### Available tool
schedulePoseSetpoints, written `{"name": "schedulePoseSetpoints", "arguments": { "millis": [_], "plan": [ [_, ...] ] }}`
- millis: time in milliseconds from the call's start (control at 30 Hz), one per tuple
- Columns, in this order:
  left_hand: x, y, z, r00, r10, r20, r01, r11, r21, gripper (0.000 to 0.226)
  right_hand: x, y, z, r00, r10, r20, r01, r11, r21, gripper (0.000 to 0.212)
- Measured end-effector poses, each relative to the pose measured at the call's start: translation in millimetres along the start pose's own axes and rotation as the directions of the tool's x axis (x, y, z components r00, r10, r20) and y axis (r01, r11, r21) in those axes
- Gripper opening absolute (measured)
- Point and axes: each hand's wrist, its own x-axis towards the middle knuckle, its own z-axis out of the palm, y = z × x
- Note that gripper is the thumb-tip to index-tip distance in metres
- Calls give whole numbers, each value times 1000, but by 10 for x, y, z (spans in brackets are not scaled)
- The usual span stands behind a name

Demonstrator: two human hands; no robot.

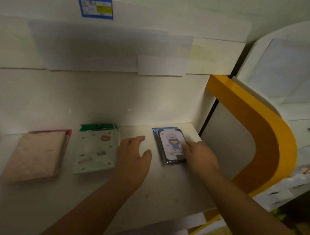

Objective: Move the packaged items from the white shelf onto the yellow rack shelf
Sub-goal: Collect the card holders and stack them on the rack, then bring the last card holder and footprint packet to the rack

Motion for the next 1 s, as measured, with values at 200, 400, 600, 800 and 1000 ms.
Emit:
{"name": "schedulePoseSetpoints", "arguments": {
  "millis": [200,400,600,800,1000],
  "plan": [
    [-69,72,-9,1000,16,5,-15,1000,-21,43,-8,-12,-53,998,-35,48,39,996,-80,38],
    [-159,319,-20,998,67,-17,-67,998,-14,43,-290,-59,-290,963,-127,-237,146,987,63,44],
    [-404,853,90,975,222,-9,-221,973,69,44,-844,146,-863,864,-335,-376,403,907,118,38],
    [-870,1567,446,934,356,16,-356,928,107,45,-1340,941,-1458,799,-328,-504,449,883,137,33],
    [-1438,2260,1078,854,519,41,-509,816,275,45,-1661,2063,-1868,832,-254,-493,330,941,72,36]
  ]
}}
